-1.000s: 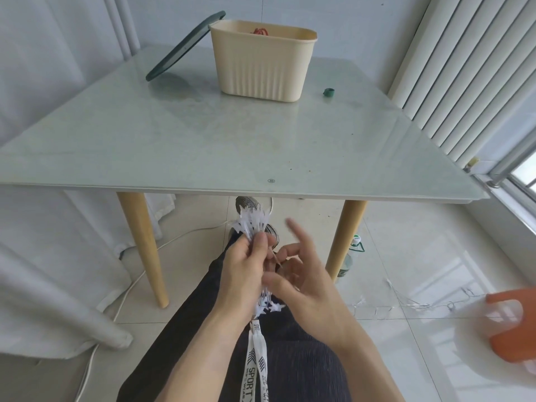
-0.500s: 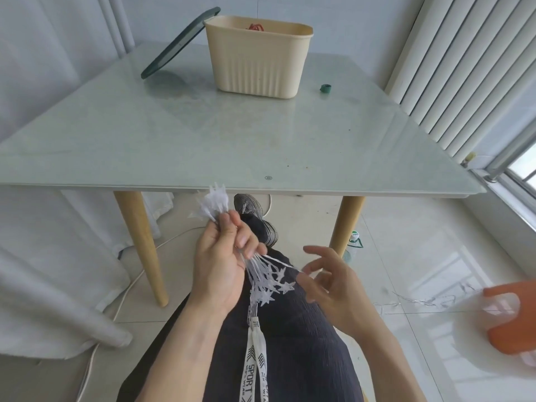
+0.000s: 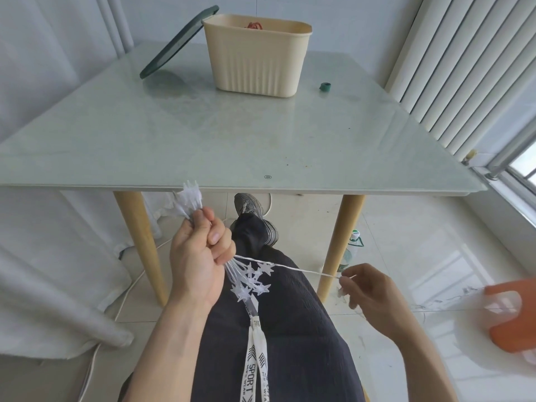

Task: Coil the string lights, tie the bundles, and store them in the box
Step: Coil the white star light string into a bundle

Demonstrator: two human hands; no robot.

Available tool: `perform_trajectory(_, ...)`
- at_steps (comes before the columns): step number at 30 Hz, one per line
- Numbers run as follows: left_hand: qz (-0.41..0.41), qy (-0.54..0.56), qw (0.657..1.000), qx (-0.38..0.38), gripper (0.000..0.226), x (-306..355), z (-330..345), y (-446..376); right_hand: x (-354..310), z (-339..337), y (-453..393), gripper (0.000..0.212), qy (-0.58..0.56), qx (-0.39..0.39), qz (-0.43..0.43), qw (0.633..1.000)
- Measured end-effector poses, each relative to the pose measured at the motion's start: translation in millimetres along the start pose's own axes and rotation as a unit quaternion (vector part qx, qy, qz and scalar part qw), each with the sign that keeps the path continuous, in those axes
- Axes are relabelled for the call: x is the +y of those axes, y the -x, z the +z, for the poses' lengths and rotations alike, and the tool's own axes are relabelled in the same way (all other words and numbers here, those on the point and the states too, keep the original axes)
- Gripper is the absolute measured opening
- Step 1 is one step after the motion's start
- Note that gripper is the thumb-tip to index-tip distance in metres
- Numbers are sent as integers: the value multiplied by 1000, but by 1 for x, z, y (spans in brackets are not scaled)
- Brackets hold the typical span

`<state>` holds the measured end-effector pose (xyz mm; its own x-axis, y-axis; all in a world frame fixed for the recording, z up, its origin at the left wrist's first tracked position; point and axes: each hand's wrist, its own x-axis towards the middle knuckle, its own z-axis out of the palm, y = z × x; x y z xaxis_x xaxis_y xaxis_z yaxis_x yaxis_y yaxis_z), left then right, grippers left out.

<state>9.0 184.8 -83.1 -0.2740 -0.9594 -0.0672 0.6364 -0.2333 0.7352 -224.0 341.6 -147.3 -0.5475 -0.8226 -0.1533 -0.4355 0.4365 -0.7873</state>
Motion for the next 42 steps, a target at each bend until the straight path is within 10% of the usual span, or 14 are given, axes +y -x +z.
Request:
perform_trajectory(7, -20, -30, 999, -5, 32, -5, 3, 4, -27, 0, 7, 15, -83, 108, -65, 989)
perform_trajectory(42, -70, -238, 961, -125, 29, -33, 16, 19, -115, 23, 29, 26, -300, 6, -129, 945)
